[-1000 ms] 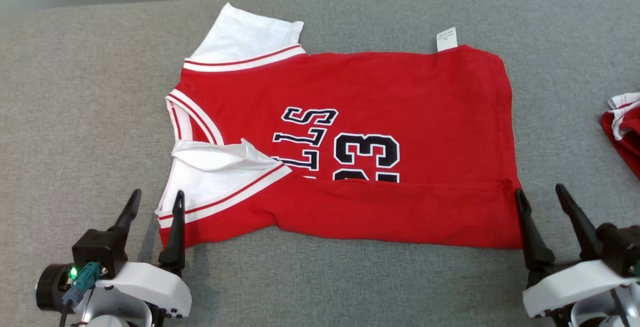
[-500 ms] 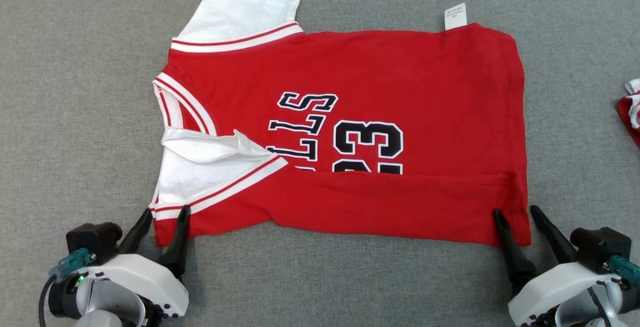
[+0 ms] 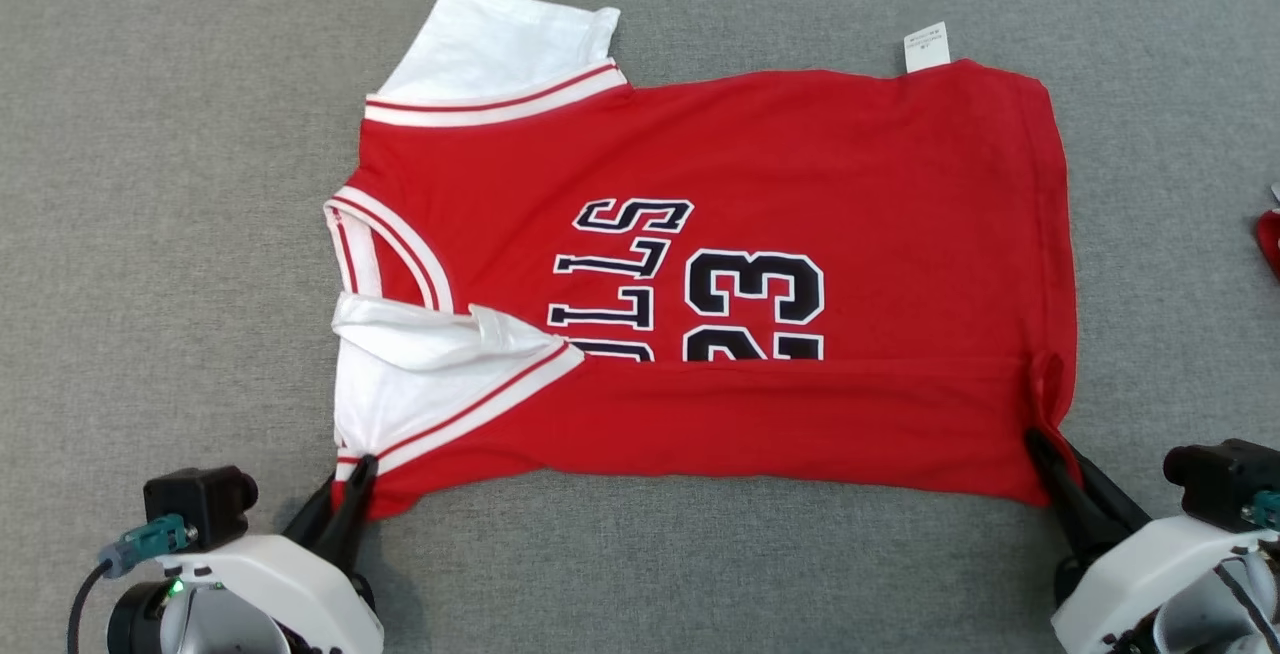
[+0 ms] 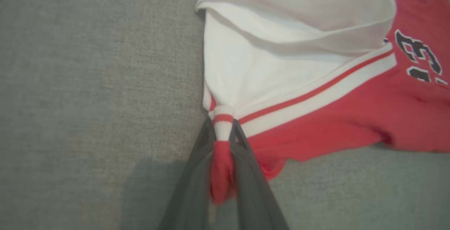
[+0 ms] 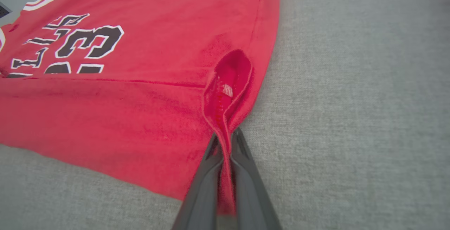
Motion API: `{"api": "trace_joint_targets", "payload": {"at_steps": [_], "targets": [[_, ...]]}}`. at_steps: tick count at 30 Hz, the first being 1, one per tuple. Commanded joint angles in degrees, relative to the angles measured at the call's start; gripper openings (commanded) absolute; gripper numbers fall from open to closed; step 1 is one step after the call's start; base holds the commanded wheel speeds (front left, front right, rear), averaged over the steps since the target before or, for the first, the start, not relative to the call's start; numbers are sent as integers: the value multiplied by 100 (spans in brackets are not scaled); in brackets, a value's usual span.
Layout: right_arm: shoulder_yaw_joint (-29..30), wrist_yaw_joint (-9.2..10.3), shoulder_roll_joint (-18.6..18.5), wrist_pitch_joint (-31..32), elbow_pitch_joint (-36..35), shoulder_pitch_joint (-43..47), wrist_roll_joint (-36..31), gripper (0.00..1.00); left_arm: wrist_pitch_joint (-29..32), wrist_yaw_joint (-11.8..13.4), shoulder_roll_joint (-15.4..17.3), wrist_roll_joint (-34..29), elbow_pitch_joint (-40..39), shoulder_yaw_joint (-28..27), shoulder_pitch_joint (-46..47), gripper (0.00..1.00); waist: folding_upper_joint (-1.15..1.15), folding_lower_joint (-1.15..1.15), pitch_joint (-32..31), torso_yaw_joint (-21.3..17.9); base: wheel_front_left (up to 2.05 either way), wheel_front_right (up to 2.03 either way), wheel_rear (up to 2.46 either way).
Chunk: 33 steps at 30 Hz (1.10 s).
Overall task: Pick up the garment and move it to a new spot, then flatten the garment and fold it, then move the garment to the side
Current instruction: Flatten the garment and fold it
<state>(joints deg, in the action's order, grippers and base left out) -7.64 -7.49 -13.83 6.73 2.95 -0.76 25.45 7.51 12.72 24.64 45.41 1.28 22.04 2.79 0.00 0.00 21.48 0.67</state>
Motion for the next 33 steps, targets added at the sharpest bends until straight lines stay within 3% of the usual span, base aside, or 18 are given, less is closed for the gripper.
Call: {"api": "trace_joint_targets", "payload": {"at_steps": [1,6,12,13,14,15,24,28,33], "targets": [[19,-1,-115,137,-54,113,123,0,201,73,45,32,82,142,-349,0,0,0,-44,58,0,0,0],[346,0,-449,649,-520,552,415,0,335,263,108,92,-467,158,-706,0,0,0,-137,230,0,0,0],[637,0,-285,973,-909,1025,530,0,281,374,100,35,-755,183,-850,0,0,0,-220,327,0,0,0],[624,-1,-273,934,-951,1026,528,0,209,382,86,-6,-749,169,-796,29,0,0,-228,326,0,0,0],[627,0,-213,877,-962,1012,555,50,114,371,67,-58,-747,149,-717,100,0,0,-237,319,0,0,0],[616,-1,-203,816,-935,997,510,100,51,334,45,-73,-724,143,-652,100,0,0,-245,312,0,0,0],[1150,-1,411,-710,-1058,450,-312,100,-1213,475,-167,-521,-826,-351,-134,100,0,0,-382,138,0,0,0],[1070,-1,599,-1245,-1250,241,-797,100,-1755,683,-112,-985,-1039,-487,66,100,0,0,-507,74,0,0,0],[886,-1,642,-1365,-1373,203,-1061,100,-1865,881,-51,-1303,-1182,-472,138,100,0,0,-592,64,0,0,0]]}}
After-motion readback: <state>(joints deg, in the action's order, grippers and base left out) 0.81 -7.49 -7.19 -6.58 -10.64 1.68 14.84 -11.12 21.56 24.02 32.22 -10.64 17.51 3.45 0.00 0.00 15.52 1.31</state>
